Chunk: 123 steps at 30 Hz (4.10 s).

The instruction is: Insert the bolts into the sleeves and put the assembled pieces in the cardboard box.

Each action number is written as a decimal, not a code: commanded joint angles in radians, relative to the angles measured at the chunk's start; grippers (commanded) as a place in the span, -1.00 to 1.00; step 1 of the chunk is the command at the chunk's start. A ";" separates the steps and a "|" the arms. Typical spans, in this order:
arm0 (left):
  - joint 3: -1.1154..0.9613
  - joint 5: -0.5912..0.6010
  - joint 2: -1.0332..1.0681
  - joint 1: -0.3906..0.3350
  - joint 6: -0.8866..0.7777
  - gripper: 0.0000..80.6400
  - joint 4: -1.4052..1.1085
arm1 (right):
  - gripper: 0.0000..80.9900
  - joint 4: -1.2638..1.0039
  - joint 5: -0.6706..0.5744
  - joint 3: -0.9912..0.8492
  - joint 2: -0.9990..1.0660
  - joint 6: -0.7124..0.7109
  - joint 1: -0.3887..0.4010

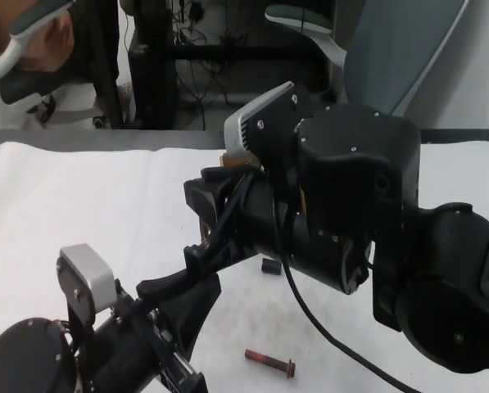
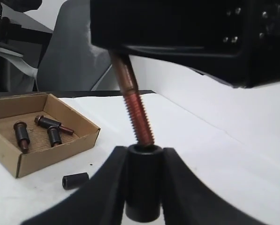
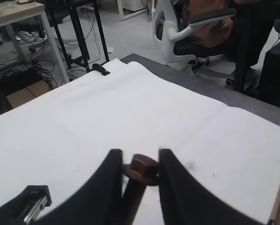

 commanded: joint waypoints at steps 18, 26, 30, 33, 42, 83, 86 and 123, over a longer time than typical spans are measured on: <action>-0.013 -0.084 -0.001 -0.004 0.059 -0.96 -0.069 | -0.99 0.157 0.046 0.044 -0.061 0.019 0.076; -0.063 -0.072 -0.001 -0.002 0.066 -0.96 -0.071 | -0.60 0.224 -0.046 0.044 -0.079 0.092 0.086; -0.104 -0.067 0.001 -0.002 0.083 -0.96 0.013 | 0.73 0.278 -0.046 0.041 -0.106 0.117 0.067; -0.138 -0.077 0.001 0.009 0.116 -0.96 0.113 | 0.73 0.415 -0.095 0.022 -0.146 0.041 0.010; -0.373 0.014 0.056 0.194 0.104 -0.96 0.409 | 0.54 0.744 -0.246 -0.043 -0.165 -0.339 -0.215; -1.365 0.489 0.945 0.320 -0.183 0.74 0.723 | 0.14 0.818 -0.063 -0.489 0.571 -0.980 -0.346; -1.365 0.516 0.918 0.355 -0.189 0.74 0.723 | 0.14 0.809 -0.063 -0.499 0.570 -0.994 -0.348; -1.365 0.668 0.877 0.438 -0.271 0.74 0.731 | 0.14 0.792 -0.014 -0.568 0.655 -1.104 -0.312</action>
